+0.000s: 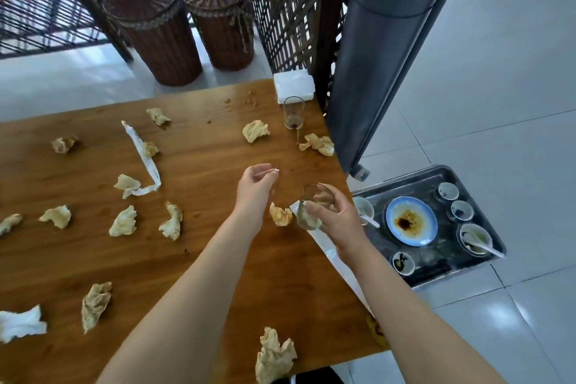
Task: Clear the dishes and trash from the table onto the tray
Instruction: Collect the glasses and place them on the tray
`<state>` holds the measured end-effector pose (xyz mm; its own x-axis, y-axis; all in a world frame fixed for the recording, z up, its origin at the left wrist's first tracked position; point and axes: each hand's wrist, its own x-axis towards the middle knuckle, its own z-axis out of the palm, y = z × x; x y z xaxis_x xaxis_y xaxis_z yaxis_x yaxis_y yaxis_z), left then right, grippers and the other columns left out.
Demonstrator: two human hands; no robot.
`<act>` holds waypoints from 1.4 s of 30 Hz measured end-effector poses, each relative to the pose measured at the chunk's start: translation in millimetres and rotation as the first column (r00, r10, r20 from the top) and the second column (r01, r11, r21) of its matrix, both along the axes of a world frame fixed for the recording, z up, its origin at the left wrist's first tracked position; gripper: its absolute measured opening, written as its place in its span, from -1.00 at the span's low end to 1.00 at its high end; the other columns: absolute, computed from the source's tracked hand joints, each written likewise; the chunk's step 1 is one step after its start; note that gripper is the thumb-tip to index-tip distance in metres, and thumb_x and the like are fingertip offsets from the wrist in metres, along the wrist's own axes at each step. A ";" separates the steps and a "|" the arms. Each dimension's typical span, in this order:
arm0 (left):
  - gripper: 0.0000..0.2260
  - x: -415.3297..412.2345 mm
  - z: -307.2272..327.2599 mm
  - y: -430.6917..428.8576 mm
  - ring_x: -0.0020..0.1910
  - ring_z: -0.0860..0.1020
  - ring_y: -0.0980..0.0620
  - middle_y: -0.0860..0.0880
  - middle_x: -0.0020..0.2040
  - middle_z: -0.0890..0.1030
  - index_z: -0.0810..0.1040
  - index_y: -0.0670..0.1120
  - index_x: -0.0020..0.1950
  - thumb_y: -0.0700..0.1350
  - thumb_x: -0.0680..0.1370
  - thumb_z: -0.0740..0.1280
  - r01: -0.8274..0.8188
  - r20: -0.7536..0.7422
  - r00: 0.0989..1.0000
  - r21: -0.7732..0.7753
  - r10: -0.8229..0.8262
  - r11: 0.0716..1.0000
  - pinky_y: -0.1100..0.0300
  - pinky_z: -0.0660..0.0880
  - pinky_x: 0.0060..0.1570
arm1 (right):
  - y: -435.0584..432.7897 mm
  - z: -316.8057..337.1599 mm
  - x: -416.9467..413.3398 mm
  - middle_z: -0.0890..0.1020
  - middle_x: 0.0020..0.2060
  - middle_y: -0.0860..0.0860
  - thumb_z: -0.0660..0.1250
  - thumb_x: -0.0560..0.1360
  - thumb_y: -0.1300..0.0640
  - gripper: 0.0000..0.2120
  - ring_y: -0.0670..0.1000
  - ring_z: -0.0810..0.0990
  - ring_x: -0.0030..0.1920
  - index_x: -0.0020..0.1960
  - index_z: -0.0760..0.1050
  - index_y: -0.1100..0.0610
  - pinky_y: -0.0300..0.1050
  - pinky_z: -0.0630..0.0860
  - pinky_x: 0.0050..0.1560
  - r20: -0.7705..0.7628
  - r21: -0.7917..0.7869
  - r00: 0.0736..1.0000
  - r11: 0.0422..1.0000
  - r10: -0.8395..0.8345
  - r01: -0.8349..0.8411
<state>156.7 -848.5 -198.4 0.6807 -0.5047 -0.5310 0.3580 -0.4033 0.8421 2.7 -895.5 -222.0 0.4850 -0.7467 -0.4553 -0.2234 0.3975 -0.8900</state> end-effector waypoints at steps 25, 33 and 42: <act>-0.34 96.9 -62.0 -181.2 0.29 0.46 -0.02 0.00 0.34 0.48 0.25 0.03 0.48 -0.03 0.46 0.47 0.380 0.294 0.871 0.106 -0.394 0.919 0.13 0.42 0.17 | -109.3 -7.9 78.3 0.59 0.13 -0.06 0.46 0.07 -0.31 -0.37 0.03 0.54 0.18 0.12 0.48 -0.22 0.16 0.45 0.29 0.064 0.055 0.991 0.992 -0.118 0.115; -0.43 96.9 -60.0 -178.9 0.16 0.47 0.06 0.03 0.21 0.50 0.31 0.01 0.43 -0.12 0.48 0.45 0.365 0.328 0.872 0.058 -0.363 0.929 0.19 0.41 0.06 | -104.3 -19.0 73.5 0.60 0.17 -0.03 0.54 0.00 -0.38 -0.23 0.07 0.52 0.23 0.18 0.52 -0.21 0.18 0.42 0.31 0.067 0.096 0.984 0.983 -0.164 0.157; -0.47 73.0 -17.2 -137.1 0.12 0.49 0.04 -0.01 0.23 0.46 0.33 0.06 0.38 -0.07 0.47 0.45 0.416 0.299 0.874 -0.050 -0.384 0.908 0.29 0.47 -0.09 | -84.5 19.7 55.1 0.59 0.15 -0.03 0.50 0.16 -0.25 -0.33 0.05 0.52 0.22 0.24 0.48 -0.17 0.18 0.43 0.31 0.083 0.015 0.985 0.988 -0.154 0.153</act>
